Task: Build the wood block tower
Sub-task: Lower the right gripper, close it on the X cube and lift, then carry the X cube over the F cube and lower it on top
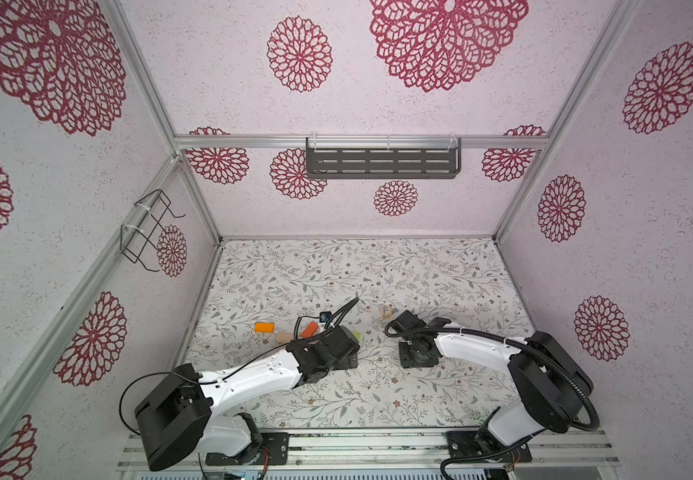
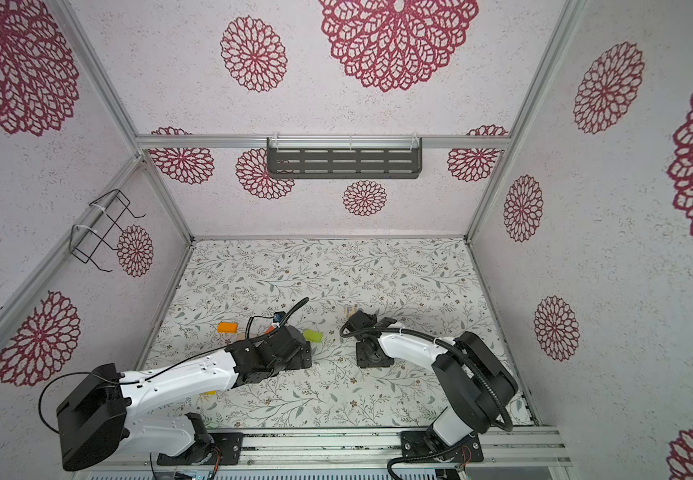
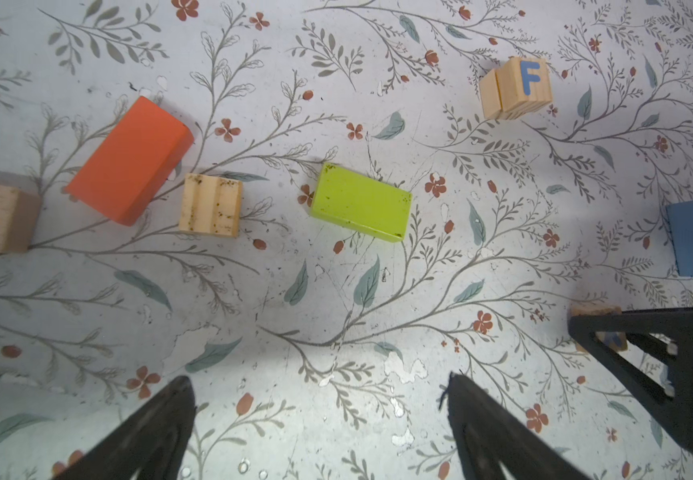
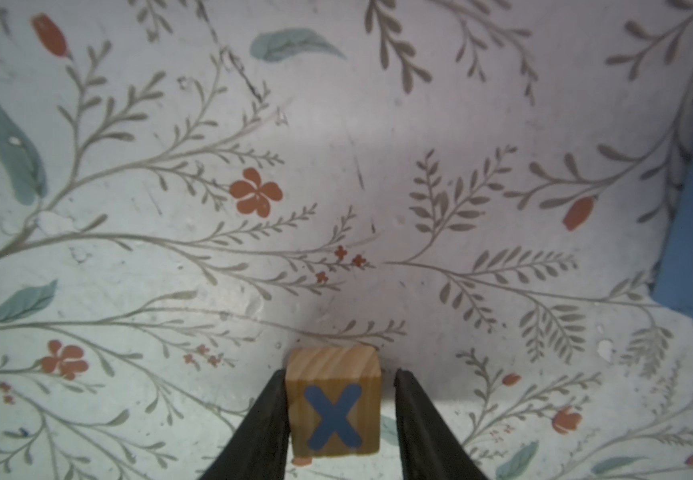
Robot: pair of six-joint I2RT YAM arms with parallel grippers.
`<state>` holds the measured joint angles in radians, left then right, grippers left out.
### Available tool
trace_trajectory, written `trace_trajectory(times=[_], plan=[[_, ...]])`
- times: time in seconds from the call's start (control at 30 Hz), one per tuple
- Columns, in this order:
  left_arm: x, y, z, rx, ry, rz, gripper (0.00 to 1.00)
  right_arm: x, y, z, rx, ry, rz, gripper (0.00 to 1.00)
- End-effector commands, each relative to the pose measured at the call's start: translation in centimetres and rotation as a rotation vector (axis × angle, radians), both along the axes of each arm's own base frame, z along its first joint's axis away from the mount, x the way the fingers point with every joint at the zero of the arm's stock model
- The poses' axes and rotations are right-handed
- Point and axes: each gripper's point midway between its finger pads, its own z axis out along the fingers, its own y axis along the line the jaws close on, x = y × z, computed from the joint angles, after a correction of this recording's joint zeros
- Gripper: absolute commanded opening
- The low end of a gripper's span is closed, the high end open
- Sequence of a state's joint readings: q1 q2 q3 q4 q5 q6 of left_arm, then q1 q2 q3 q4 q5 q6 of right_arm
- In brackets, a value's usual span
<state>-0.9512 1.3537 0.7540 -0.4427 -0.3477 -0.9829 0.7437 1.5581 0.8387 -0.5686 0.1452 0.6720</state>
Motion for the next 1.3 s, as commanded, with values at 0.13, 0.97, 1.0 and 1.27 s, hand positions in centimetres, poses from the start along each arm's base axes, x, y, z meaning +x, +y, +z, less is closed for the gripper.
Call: trace_trajectory(times=[0.13, 0.97, 1.0, 1.27], plan=[[0.1, 0.4, 0.3, -0.003, -0.011, 0.023, 0.97, 0.2, -0.2, 0.3, -0.008, -0.002, 0.001, 0.34], [4.8, 3.6, 4.7, -0.011, -0.053, 0.049, 0.97, 8.2, 4.6, 9.2, -0.009, -0.089, 0.115, 0.30], [4.9, 3.6, 4.7, 0.000, -0.052, 0.047, 0.97, 8.6, 4.8, 9.2, -0.008, -0.088, 0.118, 0.30], [6.4, 4.2, 4.4, -0.007, -0.049, 0.059, 0.97, 11.7, 5.8, 8.6, -0.008, -0.069, 0.120, 0.30]])
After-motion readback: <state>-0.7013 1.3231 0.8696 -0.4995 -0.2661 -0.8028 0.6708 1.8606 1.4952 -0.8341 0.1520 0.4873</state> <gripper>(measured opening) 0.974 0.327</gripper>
